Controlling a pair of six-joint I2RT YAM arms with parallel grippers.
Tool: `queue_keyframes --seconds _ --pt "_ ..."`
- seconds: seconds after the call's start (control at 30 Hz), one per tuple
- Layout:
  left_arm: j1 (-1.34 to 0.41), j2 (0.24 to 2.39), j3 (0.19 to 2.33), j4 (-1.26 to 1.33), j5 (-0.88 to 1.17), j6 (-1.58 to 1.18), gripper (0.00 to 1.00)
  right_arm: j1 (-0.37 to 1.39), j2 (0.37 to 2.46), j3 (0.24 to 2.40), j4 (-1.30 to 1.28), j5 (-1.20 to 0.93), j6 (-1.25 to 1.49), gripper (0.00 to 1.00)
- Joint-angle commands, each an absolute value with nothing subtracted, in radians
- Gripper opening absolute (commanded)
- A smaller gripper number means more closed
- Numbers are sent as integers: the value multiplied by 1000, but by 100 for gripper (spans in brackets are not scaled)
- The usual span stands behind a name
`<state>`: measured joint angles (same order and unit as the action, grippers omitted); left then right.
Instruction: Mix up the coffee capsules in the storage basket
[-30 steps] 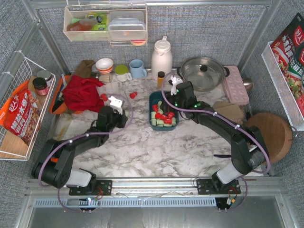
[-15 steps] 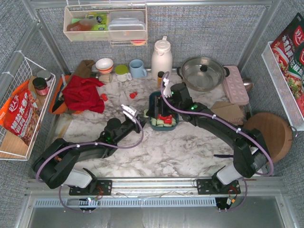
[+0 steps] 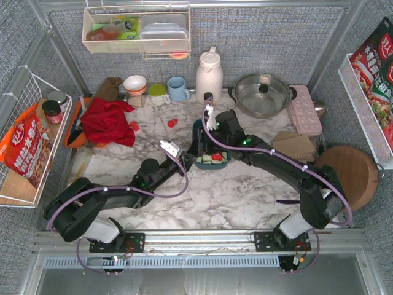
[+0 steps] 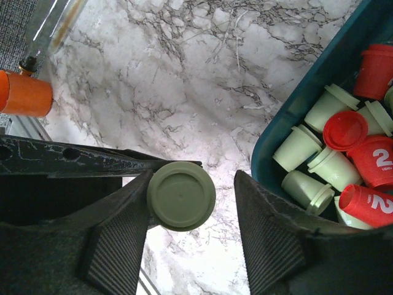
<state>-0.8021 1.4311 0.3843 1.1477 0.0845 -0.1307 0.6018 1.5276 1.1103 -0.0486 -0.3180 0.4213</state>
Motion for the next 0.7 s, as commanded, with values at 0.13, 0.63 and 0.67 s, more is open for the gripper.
queue_keyframes --seconds 0.13,0.63,0.67 --pt "-805 1456 389 1236 37 -148 49 601 1514 1099 -47 -284 408 44" --pt "-786 1422 447 1044 -365 -219 99 539 1597 1151 -42 85 330 36" --pt "-771 1418 502 911 -397 -264 99 538 1621 1166 -47 110 312 40"
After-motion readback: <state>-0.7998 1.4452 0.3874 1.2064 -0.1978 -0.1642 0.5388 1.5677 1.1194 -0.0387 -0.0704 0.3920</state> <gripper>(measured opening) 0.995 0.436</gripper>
